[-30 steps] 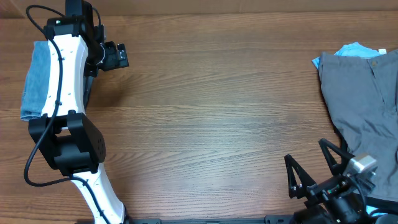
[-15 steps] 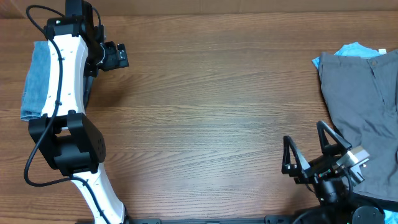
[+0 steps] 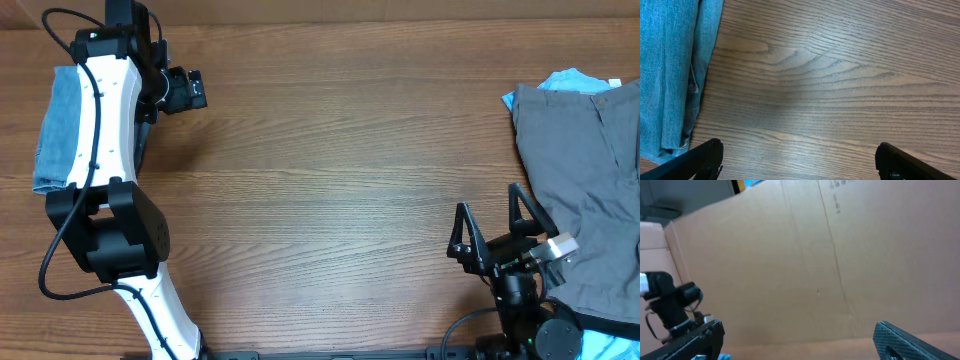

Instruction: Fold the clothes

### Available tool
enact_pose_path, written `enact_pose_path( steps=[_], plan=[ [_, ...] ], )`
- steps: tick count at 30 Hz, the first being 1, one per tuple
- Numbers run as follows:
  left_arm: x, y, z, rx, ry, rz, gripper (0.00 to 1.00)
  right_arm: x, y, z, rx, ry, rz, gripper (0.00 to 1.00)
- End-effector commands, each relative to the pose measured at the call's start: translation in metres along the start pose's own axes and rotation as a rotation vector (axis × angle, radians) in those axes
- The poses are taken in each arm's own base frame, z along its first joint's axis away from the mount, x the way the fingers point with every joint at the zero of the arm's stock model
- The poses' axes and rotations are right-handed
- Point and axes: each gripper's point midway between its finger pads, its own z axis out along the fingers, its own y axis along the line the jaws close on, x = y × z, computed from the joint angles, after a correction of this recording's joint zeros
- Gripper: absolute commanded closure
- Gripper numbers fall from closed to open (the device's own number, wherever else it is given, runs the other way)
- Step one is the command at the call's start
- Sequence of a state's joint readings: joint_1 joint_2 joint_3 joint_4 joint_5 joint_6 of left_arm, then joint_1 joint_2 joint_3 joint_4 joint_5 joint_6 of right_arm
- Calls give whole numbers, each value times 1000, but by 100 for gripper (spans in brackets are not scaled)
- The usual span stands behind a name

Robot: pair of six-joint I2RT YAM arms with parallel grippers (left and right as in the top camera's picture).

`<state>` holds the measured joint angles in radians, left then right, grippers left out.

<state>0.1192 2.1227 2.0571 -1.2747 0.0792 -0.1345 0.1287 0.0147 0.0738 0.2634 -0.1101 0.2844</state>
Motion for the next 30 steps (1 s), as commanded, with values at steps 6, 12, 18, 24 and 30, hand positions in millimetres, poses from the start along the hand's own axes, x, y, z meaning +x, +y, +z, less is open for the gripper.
enact_pose_path(
  steps=[6, 12, 18, 24, 30],
  plan=[
    [-5, -1, -12, 14, -32, -5, 0, 10, -22, -4, 79, -25, -10, 0],
    [-5, -1, -12, 14, -32, -5, 0, 36, -46, -8, 176, 83, -15, 0],
    [-5, -1, -12, 14, -32, -5, 0, 81, -66, -21, 270, 266, 9, 0],
    [-5, -1, -12, 14, -32, -5, 0, 92, -71, -26, 296, 315, 17, 0],
    [-5, -1, -12, 14, -32, -5, 0, 92, -71, -26, 296, 315, 17, 0]
  ],
)
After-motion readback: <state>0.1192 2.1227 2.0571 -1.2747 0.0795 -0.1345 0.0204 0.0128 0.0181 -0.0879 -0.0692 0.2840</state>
